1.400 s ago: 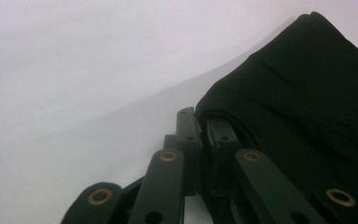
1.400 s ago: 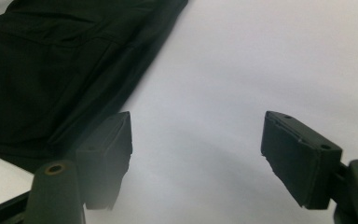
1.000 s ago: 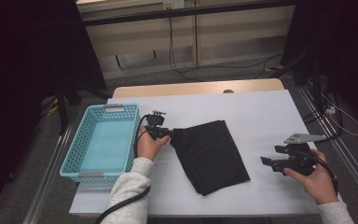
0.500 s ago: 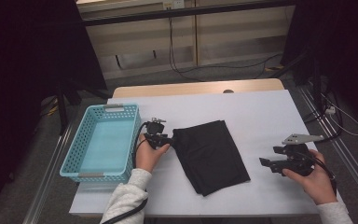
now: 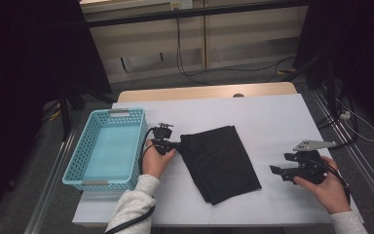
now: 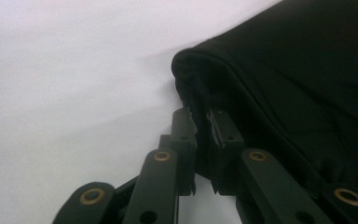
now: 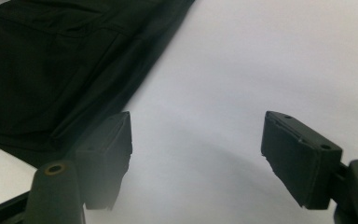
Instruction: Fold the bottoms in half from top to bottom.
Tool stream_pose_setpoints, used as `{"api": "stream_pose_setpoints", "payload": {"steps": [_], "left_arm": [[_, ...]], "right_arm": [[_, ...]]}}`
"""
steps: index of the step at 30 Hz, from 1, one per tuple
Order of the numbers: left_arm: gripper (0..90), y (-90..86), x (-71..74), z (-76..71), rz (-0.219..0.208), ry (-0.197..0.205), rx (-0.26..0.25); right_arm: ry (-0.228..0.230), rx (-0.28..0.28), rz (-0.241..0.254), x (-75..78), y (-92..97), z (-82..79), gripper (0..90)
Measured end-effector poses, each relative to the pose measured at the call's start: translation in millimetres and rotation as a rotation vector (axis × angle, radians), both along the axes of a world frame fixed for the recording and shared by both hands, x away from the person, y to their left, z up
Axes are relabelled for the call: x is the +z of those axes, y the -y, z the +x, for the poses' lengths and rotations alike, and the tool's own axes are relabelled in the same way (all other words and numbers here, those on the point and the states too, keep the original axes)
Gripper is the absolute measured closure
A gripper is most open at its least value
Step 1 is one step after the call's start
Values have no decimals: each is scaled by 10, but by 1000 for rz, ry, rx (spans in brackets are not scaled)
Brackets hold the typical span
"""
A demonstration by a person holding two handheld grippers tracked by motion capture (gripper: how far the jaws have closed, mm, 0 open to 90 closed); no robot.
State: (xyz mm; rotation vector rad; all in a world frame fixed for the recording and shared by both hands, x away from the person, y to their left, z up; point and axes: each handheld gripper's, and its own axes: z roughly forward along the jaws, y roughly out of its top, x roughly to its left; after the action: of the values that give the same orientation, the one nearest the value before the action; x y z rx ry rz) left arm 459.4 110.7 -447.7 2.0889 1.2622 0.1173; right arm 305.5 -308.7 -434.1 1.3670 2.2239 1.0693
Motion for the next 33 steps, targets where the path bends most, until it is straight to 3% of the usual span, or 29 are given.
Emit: {"api": "stream_pose_setpoints", "payload": {"steps": [12, 16, 19, 26, 33], "left_arm": [[844, 25, 83, 215, -10, 28, 58], [831, 35, 73, 205, -2, 54, 47], [699, -6, 74, 182, 39, 106, 60], [393, -89, 134, 89, 46, 121, 51], [252, -119, 153, -44, 55, 133, 19]], "right_arm": [[6, 18, -14, -19, -113, 11, 245], [10, 6, -20, -24, -155, 11, 246], [14, -11, -11, -32, -172, 10, 243], [26, -19, 24, -47, -313, 9, 234], [21, -10, 13, -68, -462, 6, 225]]}}
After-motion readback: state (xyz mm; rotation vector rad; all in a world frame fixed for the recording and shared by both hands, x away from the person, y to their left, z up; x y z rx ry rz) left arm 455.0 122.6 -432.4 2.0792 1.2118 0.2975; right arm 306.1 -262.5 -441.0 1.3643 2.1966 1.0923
